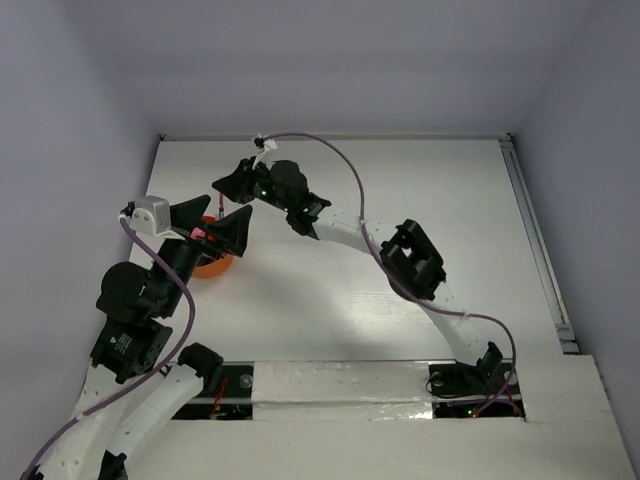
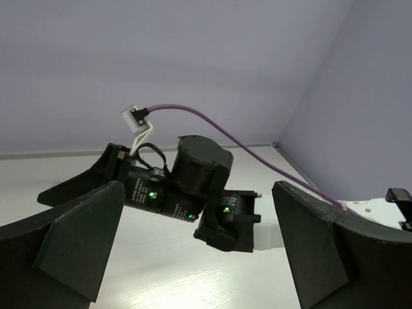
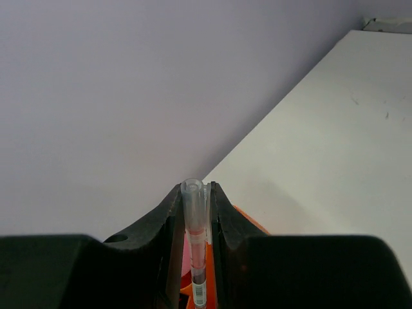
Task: Sort the stationery into containers
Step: Place the pen in the storage box.
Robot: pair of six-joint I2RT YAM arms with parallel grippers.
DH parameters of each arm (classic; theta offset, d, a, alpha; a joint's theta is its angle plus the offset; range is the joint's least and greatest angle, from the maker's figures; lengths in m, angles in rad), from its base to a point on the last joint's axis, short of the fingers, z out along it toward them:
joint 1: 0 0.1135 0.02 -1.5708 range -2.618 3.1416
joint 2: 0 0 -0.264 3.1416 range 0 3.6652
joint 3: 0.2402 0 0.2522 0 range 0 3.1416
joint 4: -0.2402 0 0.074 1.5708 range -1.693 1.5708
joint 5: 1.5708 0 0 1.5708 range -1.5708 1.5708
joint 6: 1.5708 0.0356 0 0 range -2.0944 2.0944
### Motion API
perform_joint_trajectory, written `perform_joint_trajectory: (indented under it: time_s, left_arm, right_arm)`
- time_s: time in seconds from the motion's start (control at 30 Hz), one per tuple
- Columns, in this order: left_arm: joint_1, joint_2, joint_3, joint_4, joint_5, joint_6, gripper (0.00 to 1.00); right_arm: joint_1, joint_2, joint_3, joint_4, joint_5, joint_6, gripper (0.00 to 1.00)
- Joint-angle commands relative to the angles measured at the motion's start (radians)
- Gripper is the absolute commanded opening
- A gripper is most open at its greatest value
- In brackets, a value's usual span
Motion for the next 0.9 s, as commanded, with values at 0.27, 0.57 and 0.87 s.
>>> perform_joint_trajectory:
  time_s: [0.27,0.57,0.87]
  left_arm:
    - [0.006,-0.016,-0.016,0.044,-0.009,0.02,0.99]
    - [0.024,-0.015,-0.021,0.067,-0.011,0.017,0.99]
    - [0.044,-0.01,-0.02,0.067,-0.046,0.022,0.99]
  right_arm:
    - [0.058,0.11,0.147,-0.059,0.051,-0.144,0.0]
    - [0.077,0.078,0.078,-0.02,0.04,-0.187,0.48]
    - [0.077,-0.01,0.009,-0.016,0.048,-0.201,0.81]
